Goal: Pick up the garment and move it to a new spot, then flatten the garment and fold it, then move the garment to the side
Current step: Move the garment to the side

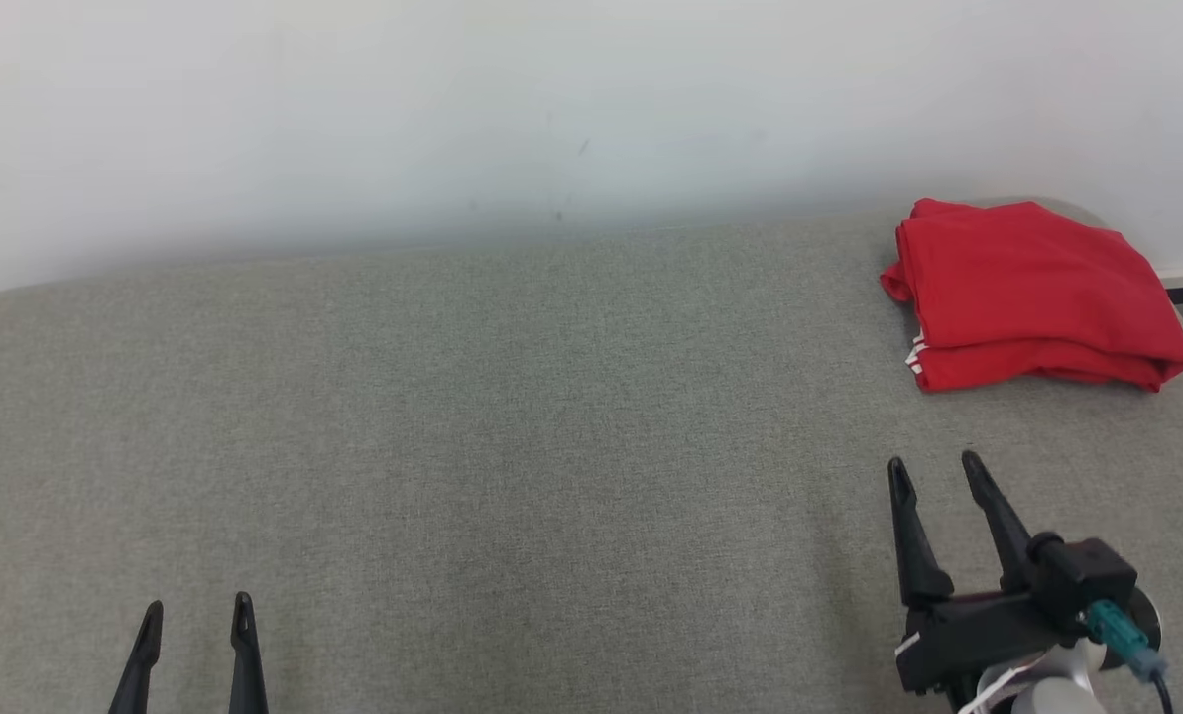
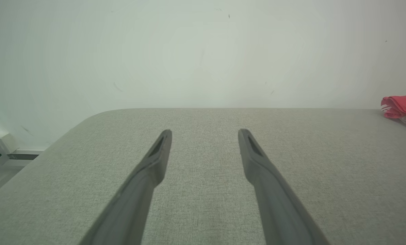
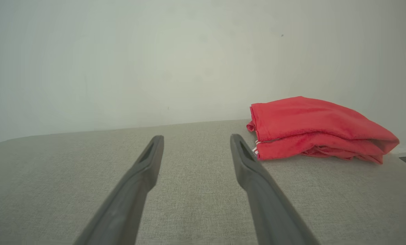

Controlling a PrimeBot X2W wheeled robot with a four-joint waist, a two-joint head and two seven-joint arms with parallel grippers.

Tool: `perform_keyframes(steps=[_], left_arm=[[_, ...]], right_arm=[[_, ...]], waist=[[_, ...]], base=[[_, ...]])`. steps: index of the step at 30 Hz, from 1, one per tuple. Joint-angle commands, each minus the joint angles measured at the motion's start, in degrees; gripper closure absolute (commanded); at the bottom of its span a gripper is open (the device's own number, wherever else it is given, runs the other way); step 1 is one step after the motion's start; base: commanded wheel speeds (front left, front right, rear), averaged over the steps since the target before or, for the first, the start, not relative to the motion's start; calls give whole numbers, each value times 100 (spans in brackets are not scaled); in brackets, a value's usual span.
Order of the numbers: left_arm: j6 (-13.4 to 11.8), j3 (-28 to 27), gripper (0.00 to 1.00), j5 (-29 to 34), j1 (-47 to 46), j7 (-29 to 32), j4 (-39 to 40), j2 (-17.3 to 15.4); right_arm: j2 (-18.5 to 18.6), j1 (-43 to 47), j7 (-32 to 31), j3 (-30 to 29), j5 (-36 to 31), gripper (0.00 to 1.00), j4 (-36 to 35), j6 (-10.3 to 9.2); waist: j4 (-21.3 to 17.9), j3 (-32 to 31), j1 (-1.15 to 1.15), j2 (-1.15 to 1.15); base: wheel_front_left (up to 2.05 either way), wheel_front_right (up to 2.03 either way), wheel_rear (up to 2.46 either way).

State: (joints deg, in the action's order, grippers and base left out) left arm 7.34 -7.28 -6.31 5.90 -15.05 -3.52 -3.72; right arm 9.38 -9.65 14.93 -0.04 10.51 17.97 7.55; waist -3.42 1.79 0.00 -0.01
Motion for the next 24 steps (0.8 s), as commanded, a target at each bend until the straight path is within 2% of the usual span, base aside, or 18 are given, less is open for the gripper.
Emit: perform_keyframes(steps=[1,14,24], left_arm=[[5,-14,0,25,51,-16,-19,17],[9,-68,0,-121,200,-16,-110,49],[11,-105,0,2,199,-16,-200,55]], right_arm=[[-86,145,26,-31,-13,0,-52,-16],[-504,906,28,-129,-220,0,-431,-16],[-585,1035,29,-141,-304,0,-428,-16]], waist=[[13,-9,0,1],[-2,-140,0,1],[-30,-140,0,1]], base=[[0,0,0],[0,0,0],[0,0,0]])
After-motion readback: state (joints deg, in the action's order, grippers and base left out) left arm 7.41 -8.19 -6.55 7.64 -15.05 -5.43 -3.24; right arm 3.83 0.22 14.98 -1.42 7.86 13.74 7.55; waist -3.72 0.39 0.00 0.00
